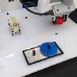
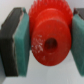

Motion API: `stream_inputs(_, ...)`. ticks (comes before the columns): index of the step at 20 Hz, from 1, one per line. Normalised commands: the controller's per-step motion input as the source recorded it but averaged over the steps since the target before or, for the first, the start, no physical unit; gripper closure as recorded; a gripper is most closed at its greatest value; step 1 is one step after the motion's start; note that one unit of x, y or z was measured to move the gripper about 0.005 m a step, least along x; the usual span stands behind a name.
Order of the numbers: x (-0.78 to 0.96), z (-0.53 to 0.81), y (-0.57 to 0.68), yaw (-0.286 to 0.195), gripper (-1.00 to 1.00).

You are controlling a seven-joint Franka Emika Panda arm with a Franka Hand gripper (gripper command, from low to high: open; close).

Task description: Insert the blue gear onto the right peg, followed by the red gear

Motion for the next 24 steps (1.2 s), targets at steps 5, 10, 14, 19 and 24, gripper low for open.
stream_inputs(5, 0.35, 0.58, -0.28, 0.000, 1.00)
stream_inputs(10, 0.48, 0.50, -0.31, 0.000, 1.00)
stream_inputs(14, 0.62, 0.50, -0.31, 0.000, 1.00)
stream_inputs(19, 0.70, 0.49, -0.29, 0.000, 1.00)
stream_inputs(24, 0.76, 0.44, -0.24, 0.000, 1.00)
